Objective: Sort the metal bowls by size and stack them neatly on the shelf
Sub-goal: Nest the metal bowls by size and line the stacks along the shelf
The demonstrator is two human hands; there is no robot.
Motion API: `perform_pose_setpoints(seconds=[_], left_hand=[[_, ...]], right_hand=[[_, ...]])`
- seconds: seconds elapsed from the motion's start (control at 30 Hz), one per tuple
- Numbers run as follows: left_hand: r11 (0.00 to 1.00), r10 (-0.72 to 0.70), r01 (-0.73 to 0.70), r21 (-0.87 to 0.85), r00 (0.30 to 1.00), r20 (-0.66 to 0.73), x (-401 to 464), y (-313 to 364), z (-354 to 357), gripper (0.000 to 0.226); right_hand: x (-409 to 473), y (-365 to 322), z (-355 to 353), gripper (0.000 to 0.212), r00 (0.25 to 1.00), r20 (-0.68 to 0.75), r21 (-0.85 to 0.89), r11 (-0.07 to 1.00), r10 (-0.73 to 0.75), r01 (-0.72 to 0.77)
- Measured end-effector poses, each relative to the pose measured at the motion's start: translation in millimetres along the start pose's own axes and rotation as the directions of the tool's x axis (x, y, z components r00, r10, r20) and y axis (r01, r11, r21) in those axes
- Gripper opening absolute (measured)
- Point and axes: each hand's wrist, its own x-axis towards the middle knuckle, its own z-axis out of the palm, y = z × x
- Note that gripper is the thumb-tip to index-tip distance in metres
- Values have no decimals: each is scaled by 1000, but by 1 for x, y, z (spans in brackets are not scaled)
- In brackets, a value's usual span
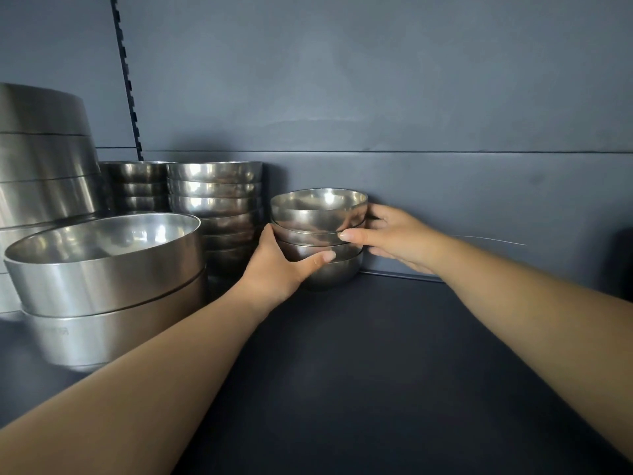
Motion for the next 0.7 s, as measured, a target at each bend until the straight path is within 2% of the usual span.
perform_pose_setpoints(seconds=[0.13,0.27,0.33,0.37,0.43,0.53,0.63,0.7], left_hand=[[996,65,-64,70,998,-16,3,1,-6,68],[999,34,-35,28,999,13,6,0,-7,67],[999,29,-29,21,999,14,6,-1,-7,69],[999,24,-24,23,1000,11,6,-1,-7,72],[1000,5,-5,29,1000,8,6,-2,-7,78],[999,-18,18,31,1000,11,4,-3,-6,85],[1000,-3,3,21,1000,17,1,-2,-4,86],[1000,3,-3,-27,1000,15,0,3,-3,102]], right_hand=[[-3,3,3,12,999,-2,-8,999,47,-47],[-4,-4,1,12,998,-4,-47,997,59,-59],[-4,-6,0,4,996,-21,-58,994,92,-93],[-4,-8,0,2,993,-32,-64,991,115,-117],[-4,-9,0,11,990,-43,-74,988,134,-137],[-6,-12,0,2,991,-23,-75,989,129,-131],[-9,-13,0,5,991,-17,-60,989,132,-133],[-10,-13,1,3,990,-14,-44,989,143,-143]])
